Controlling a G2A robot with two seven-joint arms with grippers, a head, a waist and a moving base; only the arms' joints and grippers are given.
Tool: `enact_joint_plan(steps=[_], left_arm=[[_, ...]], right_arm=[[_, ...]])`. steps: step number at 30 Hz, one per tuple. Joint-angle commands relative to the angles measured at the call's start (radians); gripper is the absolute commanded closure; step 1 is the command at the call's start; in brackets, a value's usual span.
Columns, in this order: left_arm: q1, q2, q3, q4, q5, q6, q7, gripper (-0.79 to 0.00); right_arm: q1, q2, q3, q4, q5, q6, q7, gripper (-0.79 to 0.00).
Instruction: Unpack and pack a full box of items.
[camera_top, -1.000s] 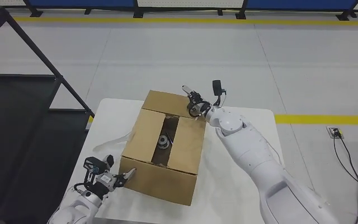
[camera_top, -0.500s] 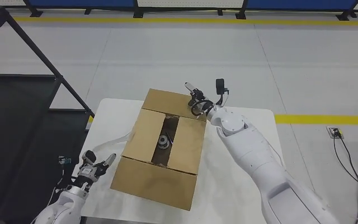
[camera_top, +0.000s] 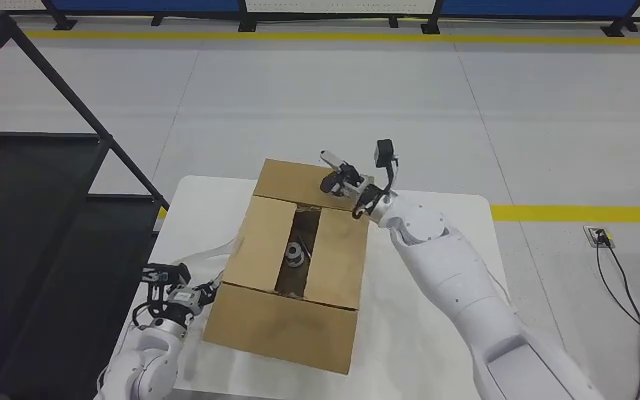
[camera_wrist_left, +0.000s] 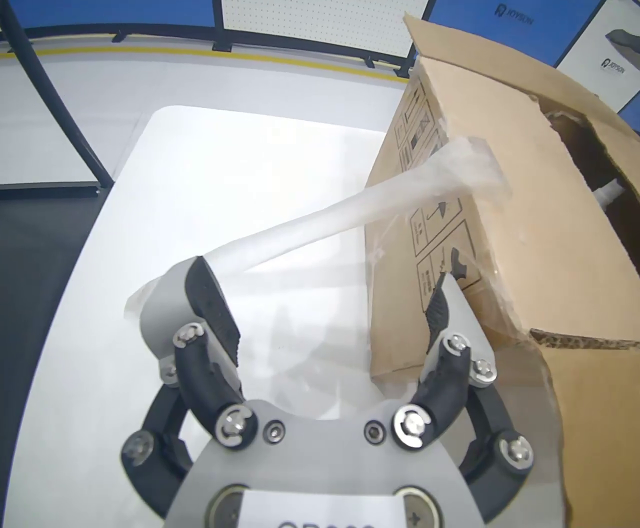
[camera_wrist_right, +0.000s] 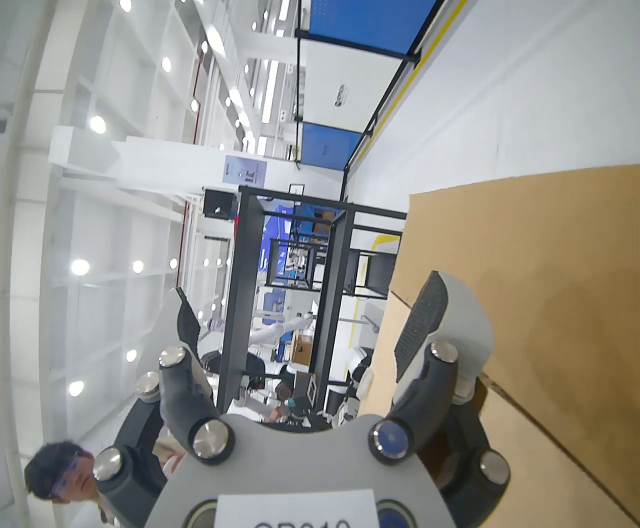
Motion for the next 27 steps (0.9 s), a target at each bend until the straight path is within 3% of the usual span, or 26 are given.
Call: enact_joint_plan(steps=[1, 11, 27], left_arm=[[0.006, 0.001, -0.004, -0.002, -0.009, -0.027, 0.006, -0.785], [0.057, 0.007, -0.012, -0.044, 0.015, -0.110, 0.041, -0.785], [0.098, 0.006, -0.059, -0.078, -0.091, -0.119, 0.084, -0.785]], right_arm=[[-0.008, 0.008, 0.001, -0.031, -0.017, 0.014, 0.076, -0.785], [-0.036, 0.027, -0.028, -0.137, -0.151, 0.134, 0.249, -0.785], [-0.041, -0.028, -0.131, -0.135, -0.273, 0.277, 0.195, -0.785]])
